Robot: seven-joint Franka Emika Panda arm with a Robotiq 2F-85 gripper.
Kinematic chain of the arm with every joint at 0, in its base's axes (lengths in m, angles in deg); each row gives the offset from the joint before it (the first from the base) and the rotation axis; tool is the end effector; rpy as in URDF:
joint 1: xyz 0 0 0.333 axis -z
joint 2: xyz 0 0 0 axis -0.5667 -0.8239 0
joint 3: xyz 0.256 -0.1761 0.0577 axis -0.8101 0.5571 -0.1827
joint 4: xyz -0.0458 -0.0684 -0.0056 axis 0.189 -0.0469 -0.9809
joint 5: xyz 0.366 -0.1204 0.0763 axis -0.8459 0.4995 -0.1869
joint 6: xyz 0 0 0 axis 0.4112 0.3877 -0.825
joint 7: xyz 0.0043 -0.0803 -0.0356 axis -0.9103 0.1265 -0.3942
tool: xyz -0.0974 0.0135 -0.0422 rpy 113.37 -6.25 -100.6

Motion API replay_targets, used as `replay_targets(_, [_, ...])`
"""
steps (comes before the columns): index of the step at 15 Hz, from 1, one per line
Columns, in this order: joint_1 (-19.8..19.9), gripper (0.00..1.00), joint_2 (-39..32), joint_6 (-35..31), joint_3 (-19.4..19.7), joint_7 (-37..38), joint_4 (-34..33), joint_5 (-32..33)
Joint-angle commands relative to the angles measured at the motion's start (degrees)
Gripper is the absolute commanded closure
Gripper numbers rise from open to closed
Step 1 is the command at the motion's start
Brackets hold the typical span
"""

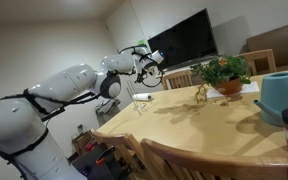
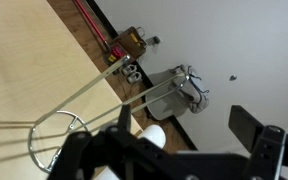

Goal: Set the paper towel stand upright on the table

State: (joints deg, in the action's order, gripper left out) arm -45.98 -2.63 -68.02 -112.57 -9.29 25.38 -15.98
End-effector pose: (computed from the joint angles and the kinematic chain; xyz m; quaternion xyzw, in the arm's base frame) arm 0.7324 0.3278 0.2513 -0.8026 0.0918 0.2777 0.5199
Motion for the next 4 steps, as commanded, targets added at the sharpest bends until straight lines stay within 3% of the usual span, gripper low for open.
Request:
replay_targets(1, [0.1, 0.00, 0.0, 0.2, 0.7, -0.7, 0.1, -0.7])
replay_targets(4, [-0.1, 0.00, -0.4, 0.3, 0.7, -0.6, -0.4, -0.6])
